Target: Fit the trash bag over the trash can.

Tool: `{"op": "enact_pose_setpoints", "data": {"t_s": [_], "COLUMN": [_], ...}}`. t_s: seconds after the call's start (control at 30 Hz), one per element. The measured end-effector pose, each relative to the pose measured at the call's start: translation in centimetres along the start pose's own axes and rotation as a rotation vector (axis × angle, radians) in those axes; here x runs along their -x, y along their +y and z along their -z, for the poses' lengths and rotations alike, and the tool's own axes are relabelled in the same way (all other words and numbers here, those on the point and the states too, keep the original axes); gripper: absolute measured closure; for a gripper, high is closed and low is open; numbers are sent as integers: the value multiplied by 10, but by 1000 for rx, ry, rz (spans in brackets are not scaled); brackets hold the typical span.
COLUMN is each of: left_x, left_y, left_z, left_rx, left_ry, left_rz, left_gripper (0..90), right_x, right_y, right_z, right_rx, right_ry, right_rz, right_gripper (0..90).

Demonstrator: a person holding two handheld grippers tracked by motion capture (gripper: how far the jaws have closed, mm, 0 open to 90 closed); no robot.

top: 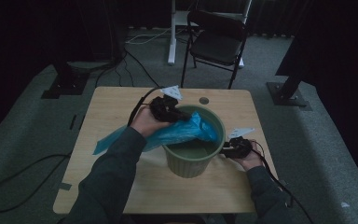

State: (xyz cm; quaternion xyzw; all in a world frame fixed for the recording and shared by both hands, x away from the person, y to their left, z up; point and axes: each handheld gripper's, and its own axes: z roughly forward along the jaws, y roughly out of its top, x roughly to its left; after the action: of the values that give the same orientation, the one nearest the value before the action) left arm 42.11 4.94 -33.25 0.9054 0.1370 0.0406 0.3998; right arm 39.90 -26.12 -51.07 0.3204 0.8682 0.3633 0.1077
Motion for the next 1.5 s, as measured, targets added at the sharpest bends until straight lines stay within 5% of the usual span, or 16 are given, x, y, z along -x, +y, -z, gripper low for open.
{"op": "enact_pose_setpoints", "data": {"t_s": [0.07, 0.2, 0.5, 0.8, 1.0, 1.2, 1.5], "left_x": [1, 1, -4, -16, -25, -37, -55], "left_y": [0, -3, -15, -63, -101, -125, -141], "left_z": [-10, -14, 33, 78, 98, 98, 82], "left_rx": [-29, -11, 96, 170, 202, 254, 185], "left_ry": [6, 20, 74, 165, 178, 114, 70], "left_rz": [1, 23, 61, 146, 199, 220, 279], "left_gripper": [884, 788, 655, 599, 562, 452, 394], "right_x": [0, 0, 1, 0, 0, -1, 0], "right_y": [0, -1, -2, -3, -4, -3, -4], "right_z": [0, 2, 3, 3, 3, 1, 3], "right_rx": [0, 4, 3, 1, -4, -8, -2], "right_ry": [-1, -2, -5, -6, -5, -4, -4], "right_rz": [0, -1, -5, -10, -10, -5, -11], "right_gripper": [604, 604, 603, 602, 601, 600, 598]}}
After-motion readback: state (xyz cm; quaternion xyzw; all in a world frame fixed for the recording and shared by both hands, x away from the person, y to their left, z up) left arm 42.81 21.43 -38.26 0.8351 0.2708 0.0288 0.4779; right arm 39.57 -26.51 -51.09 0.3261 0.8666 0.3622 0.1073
